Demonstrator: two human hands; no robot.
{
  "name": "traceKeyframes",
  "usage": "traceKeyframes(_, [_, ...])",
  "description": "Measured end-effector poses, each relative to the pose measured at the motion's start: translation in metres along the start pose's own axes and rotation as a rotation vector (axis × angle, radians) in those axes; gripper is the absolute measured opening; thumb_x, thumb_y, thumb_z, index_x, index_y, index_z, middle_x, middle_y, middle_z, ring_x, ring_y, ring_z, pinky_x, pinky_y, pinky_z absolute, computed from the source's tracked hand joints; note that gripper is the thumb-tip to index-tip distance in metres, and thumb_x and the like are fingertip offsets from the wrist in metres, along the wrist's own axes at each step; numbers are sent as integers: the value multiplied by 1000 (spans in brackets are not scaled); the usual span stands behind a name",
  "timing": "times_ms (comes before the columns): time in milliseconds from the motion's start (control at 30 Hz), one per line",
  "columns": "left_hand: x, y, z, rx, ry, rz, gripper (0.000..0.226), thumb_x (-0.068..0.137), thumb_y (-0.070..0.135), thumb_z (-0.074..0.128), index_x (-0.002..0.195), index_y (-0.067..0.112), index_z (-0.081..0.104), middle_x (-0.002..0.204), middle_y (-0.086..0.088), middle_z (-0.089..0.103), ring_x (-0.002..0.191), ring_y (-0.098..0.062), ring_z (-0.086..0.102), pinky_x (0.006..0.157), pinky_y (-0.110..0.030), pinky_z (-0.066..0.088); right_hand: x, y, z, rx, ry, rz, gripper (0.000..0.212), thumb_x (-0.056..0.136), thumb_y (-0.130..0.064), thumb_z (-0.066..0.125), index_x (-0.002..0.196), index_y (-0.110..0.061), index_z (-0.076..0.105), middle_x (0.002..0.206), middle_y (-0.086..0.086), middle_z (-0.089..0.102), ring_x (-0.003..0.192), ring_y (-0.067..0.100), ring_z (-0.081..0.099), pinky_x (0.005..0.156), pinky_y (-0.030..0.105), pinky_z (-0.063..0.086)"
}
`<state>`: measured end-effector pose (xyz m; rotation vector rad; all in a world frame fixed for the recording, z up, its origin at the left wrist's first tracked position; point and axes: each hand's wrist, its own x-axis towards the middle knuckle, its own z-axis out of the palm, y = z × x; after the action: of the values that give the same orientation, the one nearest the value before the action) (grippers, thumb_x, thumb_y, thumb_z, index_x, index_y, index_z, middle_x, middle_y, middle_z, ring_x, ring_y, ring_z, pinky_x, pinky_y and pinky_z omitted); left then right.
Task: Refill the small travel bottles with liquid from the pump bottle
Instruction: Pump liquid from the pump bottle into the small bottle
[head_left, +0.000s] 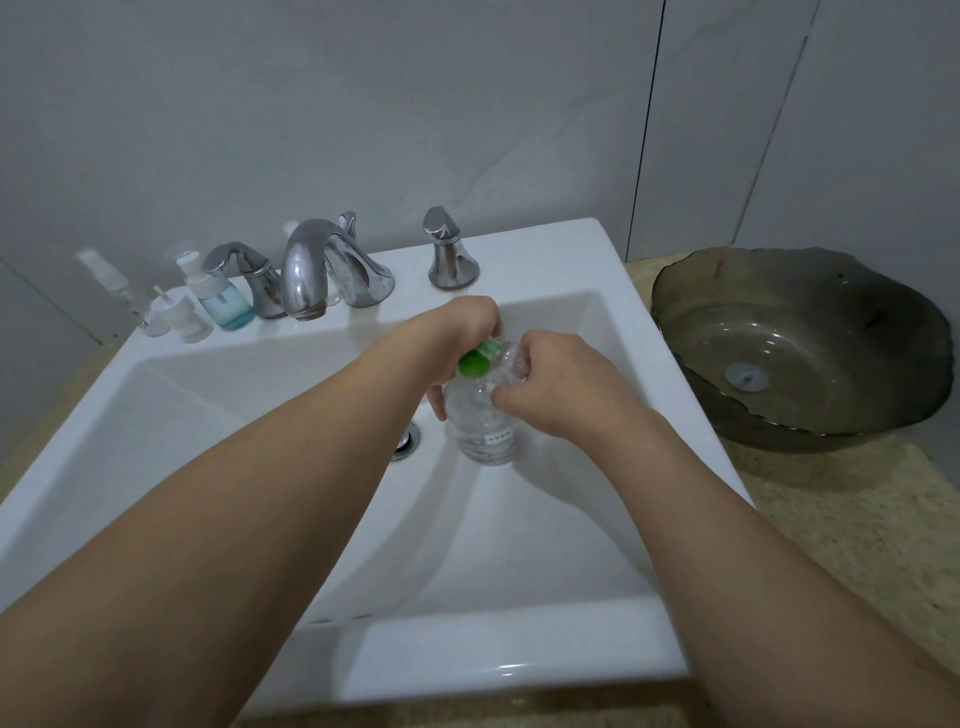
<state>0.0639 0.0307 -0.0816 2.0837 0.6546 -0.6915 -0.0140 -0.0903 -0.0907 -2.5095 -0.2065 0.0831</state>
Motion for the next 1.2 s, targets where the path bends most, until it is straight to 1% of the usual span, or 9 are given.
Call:
traceKeyframes(100, [-7, 0, -3, 1, 6, 10, 43, 90, 27, 42, 125, 5, 57, 130, -18, 60, 118, -50, 54, 84, -79, 45, 0, 1, 0, -10, 21, -11, 24, 77, -36, 63, 90, -18, 52, 91, 0, 61, 82, 24, 58, 63, 30, 39])
traceKeyframes(167, [-13, 2, -7, -13, -6, 18, 46, 94, 32, 43, 131, 6, 52, 135, -14, 56, 127, -45, 49, 90, -80, 42, 0, 2, 0, -25, 62, -25, 27, 76, -37, 65, 91, -19, 53, 90, -1, 61, 81, 24, 58, 65, 31, 43])
traceKeyframes(267, [-20, 7, -14, -5, -33, 27, 56, 96, 38, 44, 143, 9, 46, 140, -14, 54, 131, -45, 47, 92, -82, 39, 1, 2, -2, -31, 115, -43, 29, 76, -39, 65, 93, -20, 52, 90, -2, 61, 83, 24, 59, 69, 33, 47])
traceKeyframes(467, [-21, 6, -12, 13, -1, 24, 53, 99, 38, 43, 143, 10, 43, 140, -13, 49, 135, -45, 42, 91, -81, 40, 1, 2, -1, -29, 101, -32, 29, 77, -40, 65, 94, -20, 52, 92, -2, 62, 84, 23, 58, 69, 32, 46])
traceKeyframes(600, [-6, 5, -5, 23, -3, 10, 46, 93, 32, 45, 130, 6, 53, 129, -14, 59, 121, -48, 51, 82, -84, 42, 2, 2, -1, -31, 54, -7, 29, 77, -39, 64, 95, -19, 53, 93, -1, 60, 83, 23, 58, 66, 31, 43])
traceKeyframes(733, [3, 1, 2, -4, -8, 9, 51, 87, 30, 48, 134, 12, 53, 130, -17, 59, 118, -56, 51, 80, -89, 34, 1, 3, 2, -25, 6, 1, 24, 78, -35, 63, 90, -19, 50, 91, -1, 59, 80, 23, 54, 63, 29, 36])
traceKeyframes(900, [-7, 1, -2, 49, 14, 23, 53, 91, 37, 48, 137, 11, 50, 130, -12, 58, 123, -45, 49, 94, -84, 34, -1, 2, -1, -27, 31, -20, 26, 78, -36, 65, 91, -18, 51, 91, -1, 59, 80, 23, 53, 63, 30, 37])
traceKeyframes(1100, [-19, 10, -16, 41, -56, 31, 64, 91, 47, 49, 145, 13, 45, 136, -12, 54, 123, -41, 50, 85, -84, 38, -1, -1, -5, -39, 97, -39, 30, 77, -38, 64, 97, -19, 53, 92, -1, 62, 83, 23, 58, 68, 31, 44])
traceKeyframes(1200, [-21, 9, -14, 41, -24, 38, 62, 95, 45, 50, 147, 13, 40, 130, -12, 49, 118, -39, 45, 89, -82, 40, -1, 0, -5, -31, 86, -30, 30, 78, -38, 64, 97, -19, 52, 93, -2, 61, 84, 23, 57, 67, 31, 42])
